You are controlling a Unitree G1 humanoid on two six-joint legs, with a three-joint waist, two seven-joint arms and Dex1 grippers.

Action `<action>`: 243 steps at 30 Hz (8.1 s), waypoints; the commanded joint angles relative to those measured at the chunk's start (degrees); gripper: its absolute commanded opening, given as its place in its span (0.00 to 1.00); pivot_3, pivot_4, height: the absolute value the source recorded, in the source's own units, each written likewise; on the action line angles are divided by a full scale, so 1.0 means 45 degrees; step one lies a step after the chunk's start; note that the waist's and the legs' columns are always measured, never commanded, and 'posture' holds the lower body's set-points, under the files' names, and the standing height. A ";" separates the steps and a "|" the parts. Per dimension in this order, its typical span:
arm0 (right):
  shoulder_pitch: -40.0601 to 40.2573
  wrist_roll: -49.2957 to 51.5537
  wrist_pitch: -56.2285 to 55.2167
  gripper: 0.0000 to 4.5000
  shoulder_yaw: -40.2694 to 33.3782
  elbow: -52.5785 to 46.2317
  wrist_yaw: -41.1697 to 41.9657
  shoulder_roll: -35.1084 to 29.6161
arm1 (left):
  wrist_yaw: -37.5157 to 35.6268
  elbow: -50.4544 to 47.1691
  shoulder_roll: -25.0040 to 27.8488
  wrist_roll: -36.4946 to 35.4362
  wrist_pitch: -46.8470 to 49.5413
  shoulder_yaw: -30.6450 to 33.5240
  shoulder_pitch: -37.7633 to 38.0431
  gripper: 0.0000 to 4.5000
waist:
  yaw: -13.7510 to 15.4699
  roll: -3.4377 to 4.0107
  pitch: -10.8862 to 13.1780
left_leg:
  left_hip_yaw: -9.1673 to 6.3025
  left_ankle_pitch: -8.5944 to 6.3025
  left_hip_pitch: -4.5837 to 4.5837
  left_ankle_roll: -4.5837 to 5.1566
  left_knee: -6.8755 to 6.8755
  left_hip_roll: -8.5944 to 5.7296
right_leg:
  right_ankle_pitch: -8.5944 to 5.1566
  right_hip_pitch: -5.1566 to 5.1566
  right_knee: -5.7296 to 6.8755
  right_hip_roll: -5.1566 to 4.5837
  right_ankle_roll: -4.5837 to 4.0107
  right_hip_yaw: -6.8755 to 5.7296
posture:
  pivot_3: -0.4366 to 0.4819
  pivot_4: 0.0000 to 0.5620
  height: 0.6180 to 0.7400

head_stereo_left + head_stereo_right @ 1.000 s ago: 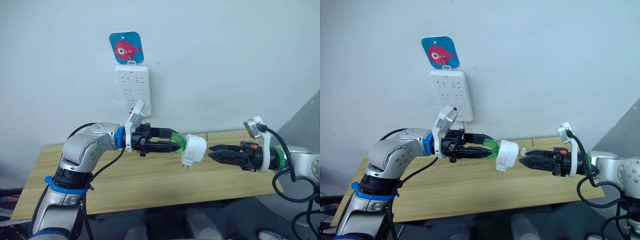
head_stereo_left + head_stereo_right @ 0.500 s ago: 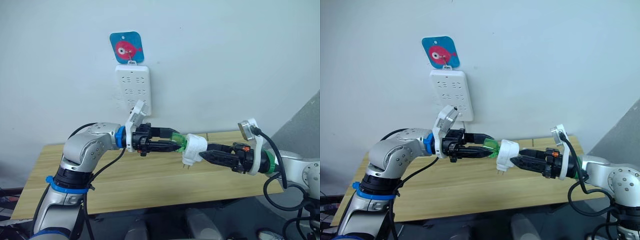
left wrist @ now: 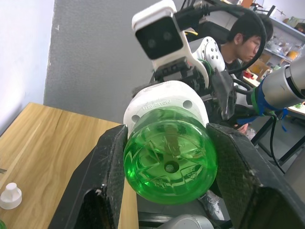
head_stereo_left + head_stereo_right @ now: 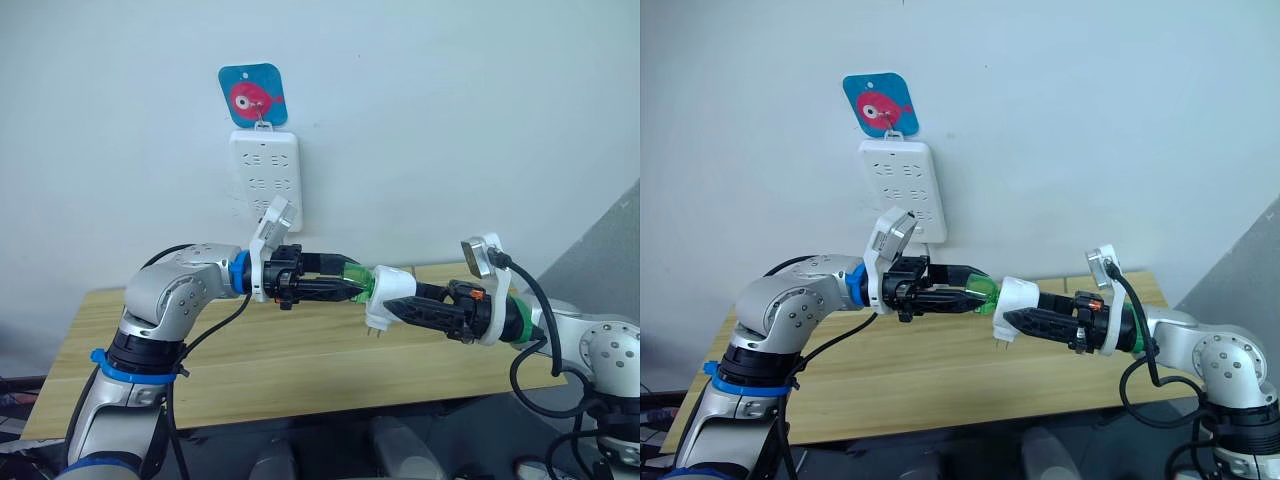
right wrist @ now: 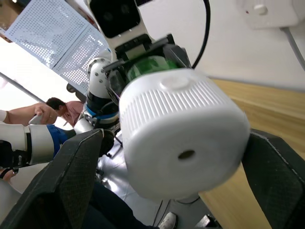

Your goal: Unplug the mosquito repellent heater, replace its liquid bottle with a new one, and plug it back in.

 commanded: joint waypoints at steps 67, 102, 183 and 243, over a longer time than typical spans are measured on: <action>-0.4923 -1.5511 -1.6837 0.67 0.5882 0.1181 1.0767 -0.2450 | -0.3647 0.1499 0.1483 0.3308 -0.0479 -0.3819 -0.2385 0.99 | -0.0703 0.0003 -0.0266 | -0.0042 -0.0002 0.0010 -0.0001 -0.0006 -0.0004 | 0.0021 0.0004 0.0026 -0.0013 -0.0046 -0.0038 | 0.19 0.09 0.94; -0.6169 -1.5634 -1.6555 1.00 0.5379 0.1071 1.1600 -0.2528 | -0.3210 0.1701 0.0229 0.3413 -0.0476 -0.3438 -0.1764 0.50 | -0.0728 0.0003 -0.0267 | -0.0052 -0.0002 0.0018 -0.0001 0.0008 -0.0018 | 0.0034 0.0010 0.0049 -0.0031 -0.0070 -0.0047 | 0.17 0.10 0.94; -0.1599 -0.4754 -0.2214 0.66 0.1597 -0.3448 -0.8761 0.6246 | 0.6024 0.0856 -0.4354 0.6780 -1.0227 -0.0932 0.3274 0.50 | -0.0677 0.0029 -0.0283 | -0.0012 -0.0014 0.0011 0.0021 -0.0040 -0.0007 | -0.0005 0.0005 -0.0004 -0.0003 -0.0008 0.0003 | 0.19 0.12 0.94; -0.1240 -0.7449 -0.2569 0.66 0.2618 -0.5440 -0.6759 0.3563 | 0.3075 0.7485 0.1020 0.5929 -0.7616 0.2664 -0.1278 1.00 | -0.0187 -0.0002 -0.0236 | -0.0020 -0.0005 0.0005 0.0012 -0.0161 -0.0002 | -0.0023 -0.0049 -0.0024 -0.0010 -0.0036 -0.0021 | 0.18 0.19 0.94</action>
